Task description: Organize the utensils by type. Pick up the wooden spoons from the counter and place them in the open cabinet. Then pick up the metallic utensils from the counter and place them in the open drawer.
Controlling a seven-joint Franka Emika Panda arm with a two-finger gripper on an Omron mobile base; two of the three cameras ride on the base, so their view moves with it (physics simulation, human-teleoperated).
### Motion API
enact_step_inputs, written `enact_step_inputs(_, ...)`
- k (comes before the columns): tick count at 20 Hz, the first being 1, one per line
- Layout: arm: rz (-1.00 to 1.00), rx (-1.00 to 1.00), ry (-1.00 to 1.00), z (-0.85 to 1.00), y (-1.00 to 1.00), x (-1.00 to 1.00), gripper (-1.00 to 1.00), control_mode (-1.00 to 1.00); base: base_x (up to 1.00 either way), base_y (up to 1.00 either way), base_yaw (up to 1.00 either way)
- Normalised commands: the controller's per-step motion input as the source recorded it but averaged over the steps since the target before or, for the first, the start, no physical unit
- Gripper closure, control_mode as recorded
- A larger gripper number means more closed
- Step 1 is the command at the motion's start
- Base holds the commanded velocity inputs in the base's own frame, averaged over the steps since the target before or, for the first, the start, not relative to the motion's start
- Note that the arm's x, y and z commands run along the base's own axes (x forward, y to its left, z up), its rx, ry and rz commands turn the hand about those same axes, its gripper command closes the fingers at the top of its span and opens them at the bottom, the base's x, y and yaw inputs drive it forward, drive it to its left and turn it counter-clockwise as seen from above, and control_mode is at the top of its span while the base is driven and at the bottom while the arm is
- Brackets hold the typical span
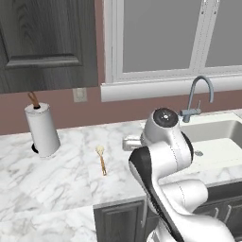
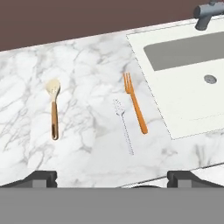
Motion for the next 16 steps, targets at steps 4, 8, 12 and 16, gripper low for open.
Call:
enact_step_inputs(4,-0.03,-0.01,-0.05,-0.42,0.82,0.49,-1.0,-1.0,0.0,0.0,0.0)
enact_step_inputs(8,-0.03,-0.09,0.0,-0.43,0.73,0.72,-1.0,-1.0,0.0,0.0,0.0)
enact_step_inputs(12,0.0,-0.03,0.11,-0.38,0.31,0.79,-1.0,-1.0,0.0,0.0,0.0)
enact_step_inputs(16,0.03,0.01,0.36,-0.37,0.09,0.67,-1.0,-1.0,0.0,0.0,0.0)
